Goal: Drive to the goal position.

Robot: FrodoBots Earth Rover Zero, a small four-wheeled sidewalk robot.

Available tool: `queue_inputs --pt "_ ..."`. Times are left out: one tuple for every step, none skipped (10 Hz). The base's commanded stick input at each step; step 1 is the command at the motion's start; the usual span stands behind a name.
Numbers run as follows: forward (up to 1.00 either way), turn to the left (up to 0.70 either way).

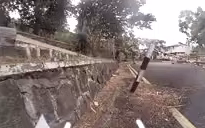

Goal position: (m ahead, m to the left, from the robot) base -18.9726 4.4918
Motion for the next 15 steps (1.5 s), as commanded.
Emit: queue_inputs --pt "0.00 -0.50" --pt "0.00 -0.50" --pt "0.00 -0.50" --pt "0.00 -0.50" --pt "0.00 -0.50" --pt "0.00 -0.50" --pt "0.00 -0.50" --pt "0.00 -0.50" --pt "0.00 -0.50" --pt "0.00 -0.50" --pt "0.00 -0.50" --pt "0.00 -0.50" --pt "0.00 -0.50" --pt "0.00 -0.50" --pt "0.00 -0.50"
